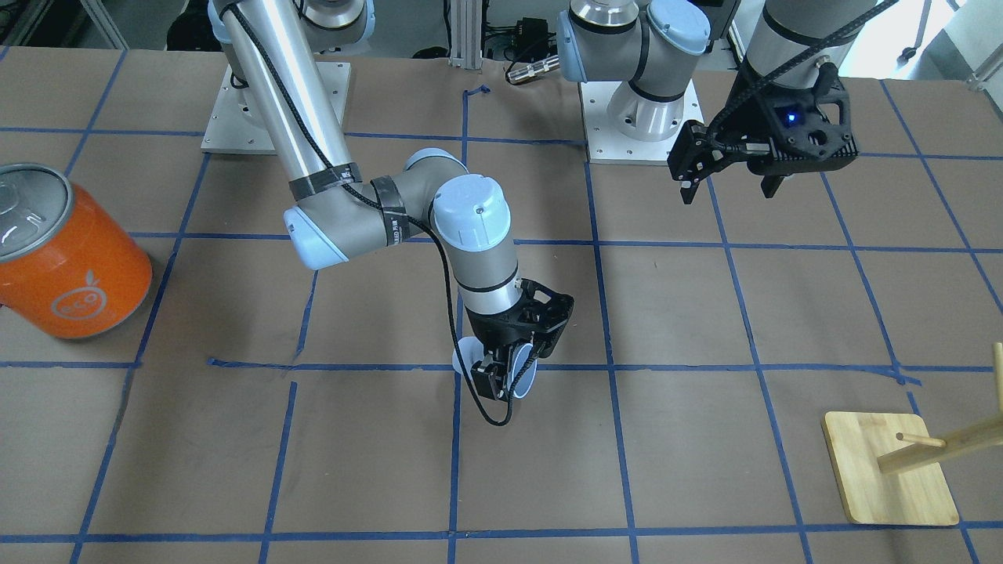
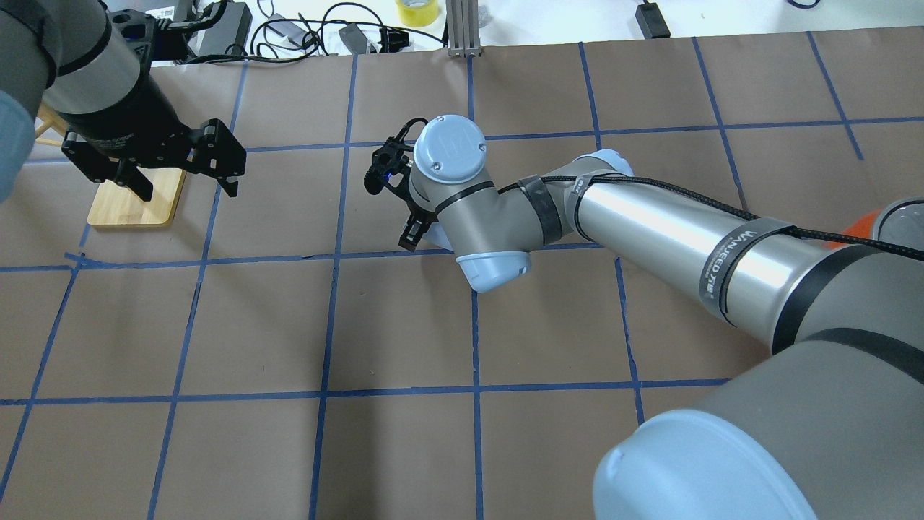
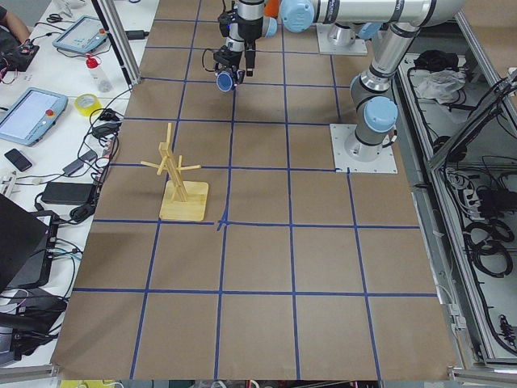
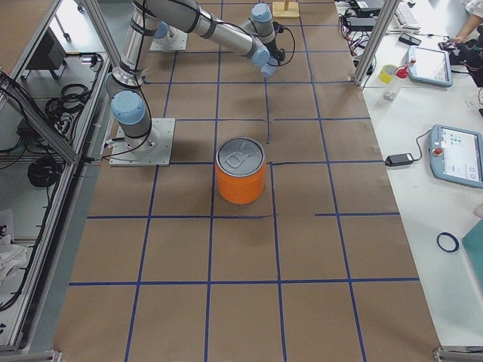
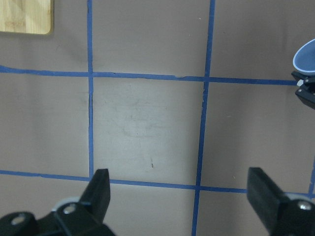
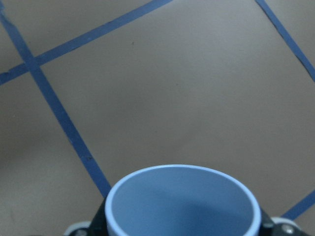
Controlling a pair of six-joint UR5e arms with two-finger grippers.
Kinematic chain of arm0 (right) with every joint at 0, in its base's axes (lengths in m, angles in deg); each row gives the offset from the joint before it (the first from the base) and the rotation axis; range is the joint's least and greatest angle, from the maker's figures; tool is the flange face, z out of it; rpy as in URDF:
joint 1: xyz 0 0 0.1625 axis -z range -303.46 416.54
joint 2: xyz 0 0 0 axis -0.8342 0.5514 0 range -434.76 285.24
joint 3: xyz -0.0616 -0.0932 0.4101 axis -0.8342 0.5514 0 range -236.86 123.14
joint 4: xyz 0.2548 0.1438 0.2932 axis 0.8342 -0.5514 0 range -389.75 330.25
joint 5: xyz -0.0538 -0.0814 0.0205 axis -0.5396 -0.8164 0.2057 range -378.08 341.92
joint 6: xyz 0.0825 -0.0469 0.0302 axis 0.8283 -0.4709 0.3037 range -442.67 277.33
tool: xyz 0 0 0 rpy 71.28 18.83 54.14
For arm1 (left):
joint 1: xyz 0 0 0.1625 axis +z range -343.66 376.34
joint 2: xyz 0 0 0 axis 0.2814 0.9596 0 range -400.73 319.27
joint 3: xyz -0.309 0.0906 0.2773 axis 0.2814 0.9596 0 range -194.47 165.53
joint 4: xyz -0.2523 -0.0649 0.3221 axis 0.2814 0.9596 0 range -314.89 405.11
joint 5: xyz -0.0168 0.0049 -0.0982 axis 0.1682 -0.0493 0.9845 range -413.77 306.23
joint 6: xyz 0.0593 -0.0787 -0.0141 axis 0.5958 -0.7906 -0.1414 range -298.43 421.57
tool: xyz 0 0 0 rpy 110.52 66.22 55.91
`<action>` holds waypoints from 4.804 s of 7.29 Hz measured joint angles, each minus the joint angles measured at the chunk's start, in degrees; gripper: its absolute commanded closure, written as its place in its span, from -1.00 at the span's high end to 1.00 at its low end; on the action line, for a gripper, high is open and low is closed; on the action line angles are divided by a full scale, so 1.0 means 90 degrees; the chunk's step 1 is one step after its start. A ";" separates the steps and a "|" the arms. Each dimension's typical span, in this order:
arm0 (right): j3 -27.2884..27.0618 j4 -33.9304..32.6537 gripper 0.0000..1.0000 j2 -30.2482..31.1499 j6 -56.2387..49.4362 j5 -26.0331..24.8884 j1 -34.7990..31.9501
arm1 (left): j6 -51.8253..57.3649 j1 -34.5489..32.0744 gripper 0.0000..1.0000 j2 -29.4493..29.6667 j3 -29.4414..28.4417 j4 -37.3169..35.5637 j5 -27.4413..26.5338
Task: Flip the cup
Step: 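Lift the white cup with the right gripper and carry it toward the left gripper, then lower the white cup onto its side and release it from the right gripper, then reach the left gripper to the lying cup while the right arm withdraws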
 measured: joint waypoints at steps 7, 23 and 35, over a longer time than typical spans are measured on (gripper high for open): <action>-0.0097 0.0061 -0.32 -0.0128 -0.1741 -0.0517 -0.0316 | -0.0034 -0.0006 1.00 0.0162 0.0014 -0.0003 0.0053; 0.0020 0.5069 1.00 0.3421 0.2024 -0.0529 0.1920 | -0.0096 -0.0071 1.00 0.1675 0.0401 -0.2415 0.1846; 0.0372 0.5127 1.00 0.3763 0.3895 -0.0538 0.3094 | -0.0422 -0.1094 -1.00 0.3507 0.0517 -0.3458 0.3248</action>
